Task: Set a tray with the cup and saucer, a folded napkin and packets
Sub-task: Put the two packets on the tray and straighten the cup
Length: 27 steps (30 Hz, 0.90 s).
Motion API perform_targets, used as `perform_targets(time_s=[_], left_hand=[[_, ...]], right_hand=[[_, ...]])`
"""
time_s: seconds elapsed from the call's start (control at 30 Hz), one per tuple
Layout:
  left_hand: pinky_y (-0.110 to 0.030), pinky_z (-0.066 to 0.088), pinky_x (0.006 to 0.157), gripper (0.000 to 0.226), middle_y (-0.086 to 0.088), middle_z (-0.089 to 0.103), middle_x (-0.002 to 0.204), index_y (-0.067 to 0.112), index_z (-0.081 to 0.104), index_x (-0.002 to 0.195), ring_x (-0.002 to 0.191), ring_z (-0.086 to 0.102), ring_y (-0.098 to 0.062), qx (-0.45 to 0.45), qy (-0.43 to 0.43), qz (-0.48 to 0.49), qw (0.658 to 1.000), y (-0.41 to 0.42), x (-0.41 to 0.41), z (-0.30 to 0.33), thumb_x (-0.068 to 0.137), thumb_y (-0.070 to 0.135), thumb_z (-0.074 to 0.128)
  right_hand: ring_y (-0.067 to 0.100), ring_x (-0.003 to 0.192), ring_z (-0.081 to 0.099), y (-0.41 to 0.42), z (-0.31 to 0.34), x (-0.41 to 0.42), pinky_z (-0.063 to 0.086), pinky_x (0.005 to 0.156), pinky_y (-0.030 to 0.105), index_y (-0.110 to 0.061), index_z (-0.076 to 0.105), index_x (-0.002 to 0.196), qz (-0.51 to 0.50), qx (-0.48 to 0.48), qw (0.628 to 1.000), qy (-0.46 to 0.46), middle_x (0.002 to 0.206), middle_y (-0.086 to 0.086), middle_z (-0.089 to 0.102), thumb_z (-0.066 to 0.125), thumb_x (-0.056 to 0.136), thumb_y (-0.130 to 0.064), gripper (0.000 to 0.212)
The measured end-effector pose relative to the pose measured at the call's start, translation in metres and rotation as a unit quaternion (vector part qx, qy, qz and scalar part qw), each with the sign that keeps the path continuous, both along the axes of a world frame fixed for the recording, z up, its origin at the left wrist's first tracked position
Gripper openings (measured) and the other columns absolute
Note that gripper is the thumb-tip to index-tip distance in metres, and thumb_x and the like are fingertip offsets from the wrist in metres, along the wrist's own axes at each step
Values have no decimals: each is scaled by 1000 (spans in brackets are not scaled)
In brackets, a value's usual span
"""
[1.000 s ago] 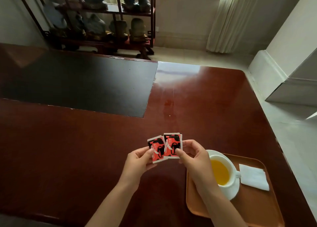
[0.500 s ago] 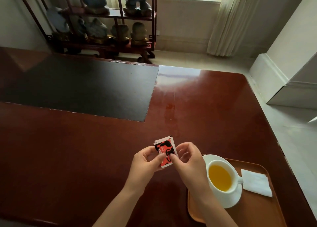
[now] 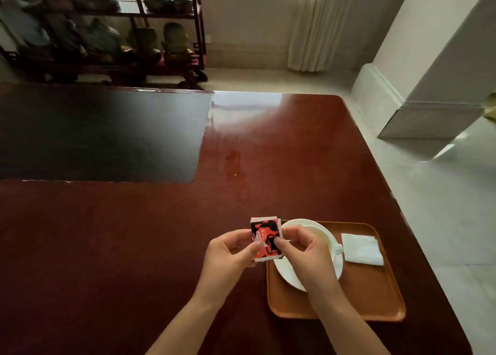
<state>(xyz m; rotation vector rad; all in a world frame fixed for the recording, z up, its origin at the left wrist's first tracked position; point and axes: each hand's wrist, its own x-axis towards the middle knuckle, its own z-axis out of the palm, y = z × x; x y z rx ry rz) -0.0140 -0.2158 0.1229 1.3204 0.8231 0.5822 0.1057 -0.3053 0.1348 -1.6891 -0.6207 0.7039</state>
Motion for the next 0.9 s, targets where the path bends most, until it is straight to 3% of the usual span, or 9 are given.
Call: perform_targets(time_s=[0.13,0.23,0.37,0.6,0.9], left_hand=[[-20,55,57,23,6,77,82,34,76,81,76,72,-9,7,-1,-29,1000,-28,17,-2,78,11,73],[-20,55,58,17,4,77,86,31,75,87,78,72,-12,6,-6,-47,999,-56,31,-3,73,23,76],[-21,56,58,30,0,77,83,30,74,92,75,73,-15,-1,8,-50,999,-97,61,-11,64,37,75],[-18,54,56,24,10,76,86,27,72,100,79,71,-9,11,86,-42,995,-171,134,-40,78,17,73],[-36,57,84,26,4,73,97,16,71,107,93,67,-9,12,230,24,973,-201,182,-92,80,17,72]], right_hand=[[12,77,67,-35,4,16,53,65,18,-16,72,85,-14,-13,1000,-1,78,0,73,69,80,-11,8],[6,75,66,-69,4,30,52,63,14,-23,70,81,-21,-23,1000,-1,76,-6,73,70,80,-14,9],[5,71,63,-115,-6,62,52,62,16,-24,66,83,-50,-54,997,-8,72,-5,68,73,76,-12,16],[3,72,63,-183,-33,141,53,66,20,-24,64,78,-1,-131,991,-18,76,-3,68,73,76,-15,13],[3,72,60,-194,-92,190,44,54,10,-24,60,76,54,-213,975,-30,75,-10,64,70,79,-17,13]])
